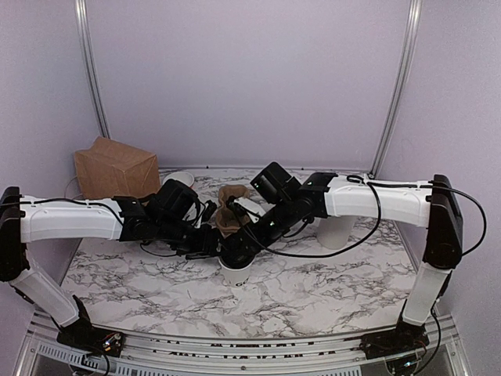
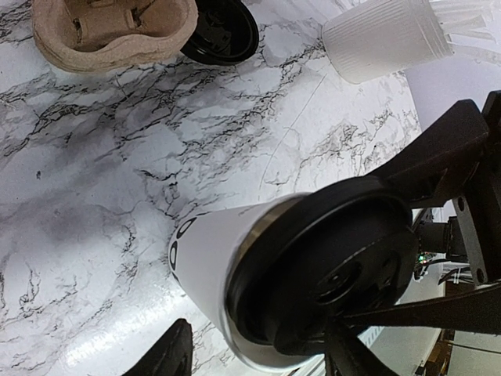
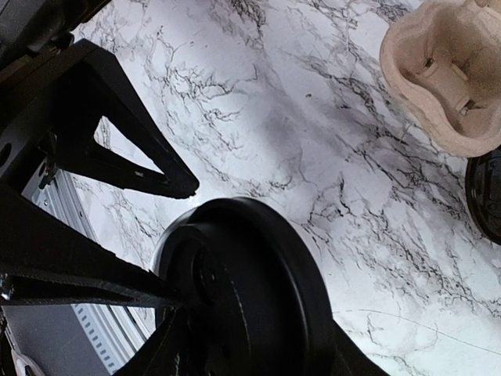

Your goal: Pack the takeout coffee

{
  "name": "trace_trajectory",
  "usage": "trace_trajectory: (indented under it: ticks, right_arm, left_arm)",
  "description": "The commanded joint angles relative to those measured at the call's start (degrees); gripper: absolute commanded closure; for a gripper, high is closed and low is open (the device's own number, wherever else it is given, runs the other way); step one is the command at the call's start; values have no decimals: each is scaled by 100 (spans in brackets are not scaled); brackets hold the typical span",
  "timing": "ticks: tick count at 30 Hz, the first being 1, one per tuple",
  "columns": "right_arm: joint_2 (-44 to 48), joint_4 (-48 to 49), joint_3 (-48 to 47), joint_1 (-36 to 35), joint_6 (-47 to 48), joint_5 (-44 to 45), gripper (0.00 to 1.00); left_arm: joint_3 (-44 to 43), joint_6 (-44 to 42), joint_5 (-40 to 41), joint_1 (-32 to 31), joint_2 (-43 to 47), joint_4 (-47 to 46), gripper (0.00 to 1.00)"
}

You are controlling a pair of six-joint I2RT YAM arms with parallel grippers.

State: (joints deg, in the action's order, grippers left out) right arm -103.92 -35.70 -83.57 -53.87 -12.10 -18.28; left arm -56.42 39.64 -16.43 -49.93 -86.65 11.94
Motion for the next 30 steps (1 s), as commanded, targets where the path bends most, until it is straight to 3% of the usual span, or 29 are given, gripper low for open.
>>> trace_trajectory:
  ticks: [1,30]
  right_arm:
    - [-60,-120,-275,-62,67,144,48]
    - [-56,-414,-425,-135,155,501,48]
  left_arm:
    - [-105,-83,25,-25,52,-40,43]
    - [-97,-104,17,-25,68,-67,43]
